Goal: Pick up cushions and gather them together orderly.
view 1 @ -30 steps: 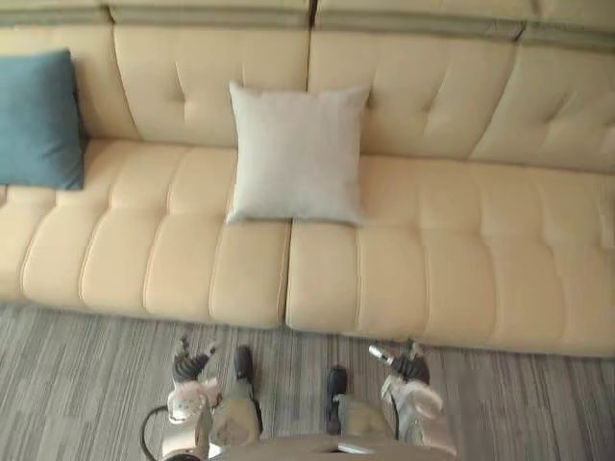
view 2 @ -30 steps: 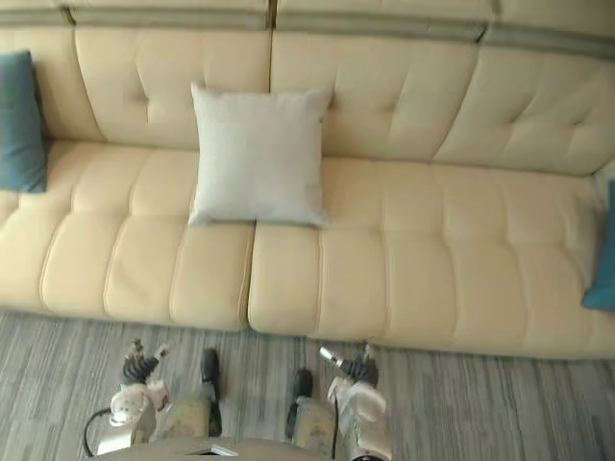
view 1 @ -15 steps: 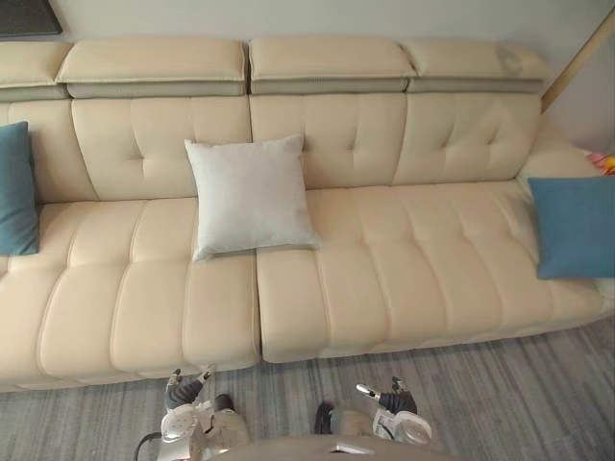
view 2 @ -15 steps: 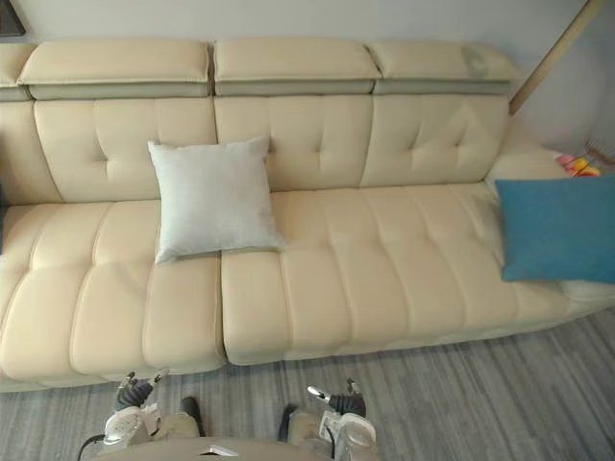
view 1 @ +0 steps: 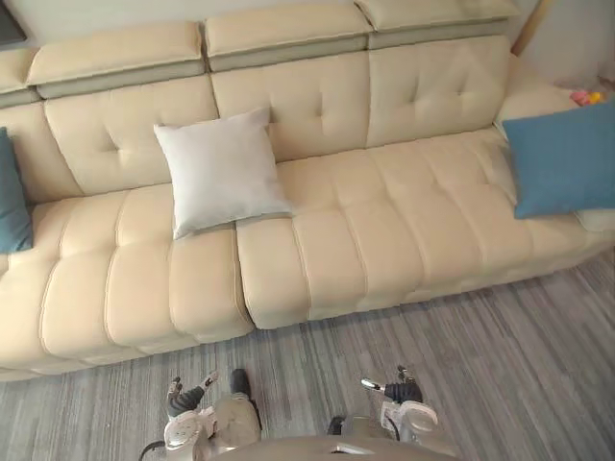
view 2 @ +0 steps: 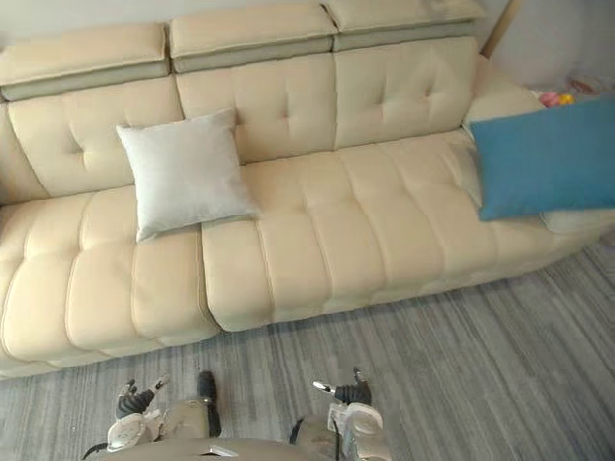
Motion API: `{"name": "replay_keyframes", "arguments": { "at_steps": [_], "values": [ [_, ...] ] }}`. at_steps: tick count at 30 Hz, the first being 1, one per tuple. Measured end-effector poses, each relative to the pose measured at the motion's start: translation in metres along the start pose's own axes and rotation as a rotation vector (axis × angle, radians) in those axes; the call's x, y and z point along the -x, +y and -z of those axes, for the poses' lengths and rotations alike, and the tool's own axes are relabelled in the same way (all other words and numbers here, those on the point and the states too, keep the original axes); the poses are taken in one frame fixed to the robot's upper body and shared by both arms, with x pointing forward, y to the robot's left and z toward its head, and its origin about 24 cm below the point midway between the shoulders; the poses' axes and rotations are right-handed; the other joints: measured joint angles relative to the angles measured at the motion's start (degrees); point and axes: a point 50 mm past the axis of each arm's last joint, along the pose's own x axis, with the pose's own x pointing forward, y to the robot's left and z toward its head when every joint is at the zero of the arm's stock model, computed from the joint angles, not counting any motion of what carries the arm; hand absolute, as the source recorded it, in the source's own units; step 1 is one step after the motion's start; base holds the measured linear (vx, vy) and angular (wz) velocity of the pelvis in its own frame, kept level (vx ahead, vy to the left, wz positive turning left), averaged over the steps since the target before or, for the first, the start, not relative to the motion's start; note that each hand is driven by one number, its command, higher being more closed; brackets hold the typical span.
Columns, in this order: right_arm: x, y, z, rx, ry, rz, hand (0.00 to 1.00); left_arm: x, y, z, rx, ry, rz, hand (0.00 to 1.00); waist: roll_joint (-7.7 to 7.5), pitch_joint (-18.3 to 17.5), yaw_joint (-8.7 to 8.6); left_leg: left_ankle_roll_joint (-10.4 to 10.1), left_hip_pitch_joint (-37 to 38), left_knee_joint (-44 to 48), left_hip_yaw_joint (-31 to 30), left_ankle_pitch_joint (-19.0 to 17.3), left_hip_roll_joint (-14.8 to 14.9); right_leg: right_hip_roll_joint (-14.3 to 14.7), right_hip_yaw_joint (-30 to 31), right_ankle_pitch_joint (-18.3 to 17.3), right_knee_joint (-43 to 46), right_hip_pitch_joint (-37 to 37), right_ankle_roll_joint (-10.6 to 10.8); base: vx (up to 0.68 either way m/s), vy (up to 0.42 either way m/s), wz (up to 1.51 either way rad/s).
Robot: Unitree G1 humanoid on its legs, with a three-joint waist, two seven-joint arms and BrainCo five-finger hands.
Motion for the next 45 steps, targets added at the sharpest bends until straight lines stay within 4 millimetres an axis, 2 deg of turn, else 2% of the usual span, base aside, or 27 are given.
{"name": "replay_keyframes", "arguments": {
  "at_steps": [2, 5, 9, 12, 14, 16, 17, 18, 19, 20, 21, 23, 24, 26, 27, 28, 30, 31, 33, 34, 37, 39, 41, 42, 43, 44, 45],
  "values": [
    [0.001, 0.001, 0.002, -0.006, 0.008, -0.001, 0.00, 0.000, -0.001, 0.002, 0.010, 0.012, 0.004, 0.00, -0.01, 0.0, -0.03, 0.1, 0.4, 5.7, -2.4, -6.5, -1.1, 0.2, 3.2, 2.4, -2.1, -0.7, 1.0, -0.08, 0.199, -0.82],
    [0.002, 0.006, 0.003, -0.019, 0.011, -0.010, 0.00, -0.002, 0.002, 0.001, 0.027, 0.014, -0.011, 0.00, -0.14, 0.3, -0.55, 1.0, 0.8, 8.9, -0.7, -11.4, -1.7, 0.8, 8.2, 5.9, -5.3, -0.8, 3.0, -0.12, 0.224, -0.90],
    [0.006, 0.016, 0.011, -0.058, 0.042, -0.026, 0.00, -0.004, 0.007, -0.001, 0.014, 0.013, -0.025, 0.00, -1.51, -0.5, -0.97, 2.5, 0.9, 8.5, 0.8, -13.3, -3.1, -0.3, 8.6, 10.3, -11.1, -0.9, 1.9, -0.09, 0.186, -0.69],
    [0.007, 0.010, 0.016, -0.087, 0.058, 0.002, 0.00, -0.009, 0.006, -0.003, -0.041, 0.020, -0.007, 0.00, -2.23, -1.0, -2.57, 3.4, 1.0, 8.6, 2.7, -13.9, -3.4, -0.4, 9.9, 13.5, -14.1, -1.1, 2.5, -0.03, 0.116, -0.50],
    [0.007, 0.010, 0.015, -0.091, 0.056, 0.005, 0.00, -0.010, 0.005, -0.002, -0.057, 0.029, 0.000, 0.00, -2.27, -1.1, -2.41, 2.8, 2.1, 8.5, 7.4, -14.3, -1.9, 1.0, 11.4, 16.5, -14.9, -2.5, 3.0, 0.01, 0.064, -1.17],
    [0.006, 0.012, 0.013, -0.076, 0.050, -0.006, 0.00, -0.010, 0.006, -0.001, -0.071, 0.034, 0.001, 0.00, -1.70, -1.2, -2.38, 3.5, 3.4, 8.3, 13.5, -13.8, 0.7, 2.2, 7.6, 19.4, -16.7, -3.6, 1.1, 0.03, -0.002, -1.70],
    [0.006, 0.012, 0.014, -0.074, 0.058, -0.009, 0.00, -0.009, 0.007, 0.001, -0.079, 0.039, 0.002, 0.00, -1.35, -1.0, -2.33, 3.5, 5.1, 7.8, 18.4, -13.8, 2.2, 1.5, -1.8, 17.7, -16.2, -4.4, -2.8, 0.09, -0.070, -1.82],
    [0.004, 0.013, 0.013, -0.068, 0.059, -0.011, 0.00, -0.009, 0.005, 0.001, -0.089, 0.040, 0.011, 0.00, -1.32, -1.1, -2.53, 3.4, 7.2, 7.2, 22.3, -13.7, 3.4, -0.2, -9.8, 16.1, -14.1, -5.2, -4.3, 0.10, -0.069, -1.93],
    [0.003, 0.013, 0.012, -0.064, 0.064, -0.014, 0.00, -0.009, 0.004, 0.001, -0.096, 0.040, 0.018, 0.00, -0.95, -0.8, -2.75, 3.3, 8.7, 7.3, 24.8, -13.9, 4.1, -1.9, -16.4, 15.1, -12.3, -5.1, -5.1, 0.10, -0.064, -1.62],
    [0.003, 0.014, 0.012, -0.055, 0.065, -0.015, 0.00, -0.009, 0.002, -0.001, -0.098, 0.034, 0.028, 0.00, -1.14, -1.0, -2.80, 2.1, 10.4, 7.5, 27.1, -14.3, 4.5, -3.4, -21.9, 15.2, -11.4, -4.4, -4.5, 0.15, -0.114, -1.39],
    [0.002, 0.013, 0.010, -0.042, 0.054, -0.013, 0.00, -0.010, -0.004, -0.003, -0.105, 0.029, 0.050, 0.00, -1.17, -1.4, -3.38, 0.9, 12.1, 6.5, 27.1, -13.8, 4.6, -1.9, -20.5, 15.6, -11.3, -4.1, -4.0, 0.16, -0.148, -1.06],
    [0.001, 0.010, 0.009, -0.035, 0.050, -0.005, 0.00, -0.008, -0.013, -0.004, -0.113, 0.024, 0.079, 0.00, -0.01, -1.5, -3.50, 0.1, 14.1, 5.1, 26.9, -13.2, 4.8, -0.4, -18.2, 14.4, -10.8, -4.2, -4.0, 0.14, -0.171, -0.75],
    [0.000, 0.007, 0.008, -0.037, 0.050, 0.004, 0.00, -0.006, -0.019, -0.002, -0.113, 0.029, 0.100, 0.00, 0.37, -1.6, -3.77, -0.4, 14.2, 7.5, 26.4, -12.9, 5.8, 0.2, -16.3, 12.1, -9.7, -4.8, -3.8, 0.10, -0.141, -0.74],
    [0.000, 0.005, 0.009, -0.035, 0.054, 0.009, 0.00, -0.005, -0.023, -0.003, -0.117, 0.023, 0.111, 0.00, 0.55, -1.5, -3.69, 0.6, 12.3, 17.9, 22.4, -11.8, 9.3, 1.2, -14.5, 10.1, -7.6, -4.4, -4.3, 0.11, -0.141, -0.72],
    [0.000, 0.004, 0.009, -0.032, 0.057, 0.010, 0.00, -0.006, -0.021, -0.005, -0.114, 0.016, 0.106, 0.00, 0.96, -1.2, -3.60, 4.4, 9.2, 28.9, 16.7, -8.4, 12.6, 2.9, -12.3, 9.0, -6.9, -2.7, -4.9, 0.16, -0.164, -1.15],
    [0.000, 0.006, 0.009, -0.019, 0.058, 0.003, 0.00, -0.006, -0.020, -0.007, -0.113, 0.006, 0.103, 0.00, 0.75, -0.9, -2.46, 3.9, 4.9, 39.1, 9.3, -5.9, 13.9, 4.0, -8.9, 8.0, -6.8, -1.0, -5.6, 0.17, -0.110, -1.18],
    [-0.001, 0.008, 0.007, -0.020, 0.053, -0.004, 0.00, -0.006, -0.020, -0.008, -0.113, -0.004, 0.105, 0.00, 0.90, -1.0, -2.39, 2.6, 1.9, 43.1, 5.4, -9.0, 12.4, 4.3, -7.1, 7.7, -6.8, -0.3, -5.9, 0.17, 0.037, -0.91],
    [0.000, 0.011, 0.008, -0.020, 0.062, -0.010, 0.00, -0.005, -0.021, -0.012, -0.108, -0.021, 0.109, 0.00, 0.88, -1.0, -1.94, 1.3, -2.8, 41.7, 0.2, -13.4, 7.7, 4.6, -3.8, 7.6, -8.1, 1.1, -5.9, 0.21, 0.071, -0.80],
    [0.000, 0.011, 0.007, -0.020, 0.062, -0.011, 0.00, -0.005, -0.022, -0.014, -0.107, -0.033, 0.112, 0.00, 0.87, -1.0, -1.08, 1.3, -4.2, 37.7, -1.2, -14.8, 5.7, 4.8, -2.3, 7.6, -8.8, 1.7, -5.9, 0.16, 0.081, -0.77],
    [0.000, 0.013, 0.006, -0.021, 0.058, -0.011, 0.00, -0.004, -0.022, -0.015, -0.096, -0.043, 0.110, 0.00, 0.93, -1.0, -0.50, 1.4, -6.1, 29.7, -4.2, -15.6, 3.0, 5.1, -0.7, 7.4, -9.4, 2.3, -5.6, 0.15, 0.123, -0.68],
    [-0.002, 0.013, 0.002, -0.026, 0.048, 0.010, 0.00, -0.004, -0.020, -0.014, -0.088, -0.042, 0.106, 0.00, 1.07, -1.1, 0.41, 1.0, -6.3, 15.5, -6.7, -14.8, 0.0, 5.5, 3.4, 6.5, -9.3, 2.4, -4.1, 0.21, 0.214, -0.91],
    [-0.003, 0.012, 0.001, -0.024, 0.045, 0.014, 0.00, -0.002, -0.018, -0.007, -0.092, -0.022, 0.106, 0.00, 2.52, -2.0, 0.77, 2.1, -5.1, 10.9, -8.1, -11.5, -0.5, 6.4, 6.8, 5.3, -8.5, 2.5, -2.1, 0.25, 0.289, -0.98],
    [0.002, 0.016, 0.009, -0.039, 0.066, 0.010, 0.00, -0.003, -0.005, -0.001, -0.101, -0.001, 0.076, 0.00, 0.32, -3.1, 0.50, 3.5, -3.7, 11.8, -5.5, -13.3, -2.7, 4.0, 8.9, 3.9, -7.8, 3.0, -0.2, 0.40, 0.368, -0.76],
    [0.003, 0.018, 0.012, -0.041, 0.080, 0.005, 0.00, -0.004, -0.004, -0.004, -0.108, -0.009, 0.076, 0.00, -1.24, -3.3, 0.74, 4.0, -2.5, 11.7, -3.9, -14.5, -3.5, 2.7, 9.6, 3.2, -5.1, 2.3, 1.0, 0.38, 0.293, -0.66],
    [0.003, 0.019, 0.013, -0.039, 0.087, -0.002, 0.00, -0.005, -0.003, -0.004, -0.114, -0.006, 0.075, 0.00, -1.29, -2.8, 1.31, 4.7, -0.1, 11.8, -1.6, -16.6, -4.5, 1.5, 9.6, 2.0, 3.2, -0.6, 2.8, 0.35, 0.269, -0.62],
    [0.003, 0.019, 0.013, -0.040, 0.086, -0.001, 0.00, -0.005, -0.003, -0.003, -0.116, 0.000, 0.075, 0.00, -1.37, -2.7, 1.28, 4.8, 1.1, 11.9, -1.0, -17.3, -4.8, 1.0, 9.5, 2.1, 7.6, -2.0, 3.3, 0.26, 0.185, -0.54],
    [0.003, 0.019, 0.012, -0.039, 0.083, -0.001, 0.00, -0.005, -0.004, -0.002, -0.123, 0.007, 0.079, 0.00, -1.41, -2.6, 0.68, 5.5, 3.3, 12.7, -0.5, -18.3, -5.2, 0.6, 9.0, 3.5, 17.1, -5.1, 5.8, 0.33, 0.199, -0.13]
  ]
}}
